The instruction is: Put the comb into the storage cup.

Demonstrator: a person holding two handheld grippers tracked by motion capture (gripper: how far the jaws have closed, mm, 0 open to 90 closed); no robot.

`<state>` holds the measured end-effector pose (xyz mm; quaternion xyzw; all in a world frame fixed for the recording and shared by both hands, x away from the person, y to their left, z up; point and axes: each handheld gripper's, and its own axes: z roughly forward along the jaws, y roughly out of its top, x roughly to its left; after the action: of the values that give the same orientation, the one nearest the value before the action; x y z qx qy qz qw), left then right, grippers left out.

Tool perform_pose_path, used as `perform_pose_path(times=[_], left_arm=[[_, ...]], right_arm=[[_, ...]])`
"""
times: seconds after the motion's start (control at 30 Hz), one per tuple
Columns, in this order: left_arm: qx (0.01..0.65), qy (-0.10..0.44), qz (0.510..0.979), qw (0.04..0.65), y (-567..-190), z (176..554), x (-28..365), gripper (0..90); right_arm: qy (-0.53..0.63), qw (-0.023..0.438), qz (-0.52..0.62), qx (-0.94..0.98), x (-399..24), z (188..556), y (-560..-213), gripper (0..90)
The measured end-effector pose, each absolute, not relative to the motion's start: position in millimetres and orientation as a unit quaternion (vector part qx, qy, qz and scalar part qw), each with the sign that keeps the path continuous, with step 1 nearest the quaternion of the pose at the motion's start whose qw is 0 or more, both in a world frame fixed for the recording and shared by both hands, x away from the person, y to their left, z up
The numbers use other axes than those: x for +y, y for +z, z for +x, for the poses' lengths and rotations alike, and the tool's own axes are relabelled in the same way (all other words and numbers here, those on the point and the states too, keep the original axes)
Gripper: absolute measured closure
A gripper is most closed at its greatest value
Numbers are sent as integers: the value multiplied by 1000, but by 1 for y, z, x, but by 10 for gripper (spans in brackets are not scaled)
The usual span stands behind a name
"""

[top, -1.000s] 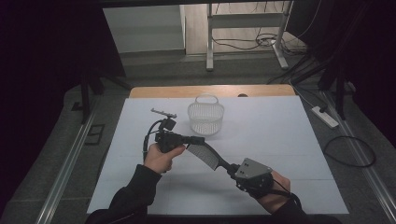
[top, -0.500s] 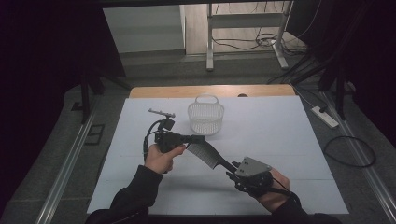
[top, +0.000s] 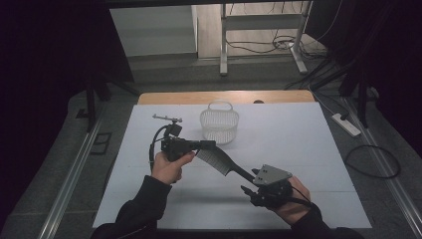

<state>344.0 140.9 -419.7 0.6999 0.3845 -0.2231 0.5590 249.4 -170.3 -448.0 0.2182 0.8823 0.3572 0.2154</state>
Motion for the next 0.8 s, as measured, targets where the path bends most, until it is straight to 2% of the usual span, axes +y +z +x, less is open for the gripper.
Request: perform_pose_path(times=[0.1,0.13,0.43,0.7,0.8], left_arm=[[383,-218,701,560,-418,344,143,841],[383,-214,702,561,-416,343,144,841],[385,-177,712,560,-406,346,150,840],[389,-152,721,553,-402,350,154,840],[392,-147,720,553,-401,352,158,839]], right_arm=[[355,209,224,883,-172,251,-448,339],[354,198,235,883,-174,253,-447,298],[362,179,258,878,-186,261,-444,168],[359,161,274,877,-198,267,-443,128],[353,154,284,878,-204,270,-444,86]])
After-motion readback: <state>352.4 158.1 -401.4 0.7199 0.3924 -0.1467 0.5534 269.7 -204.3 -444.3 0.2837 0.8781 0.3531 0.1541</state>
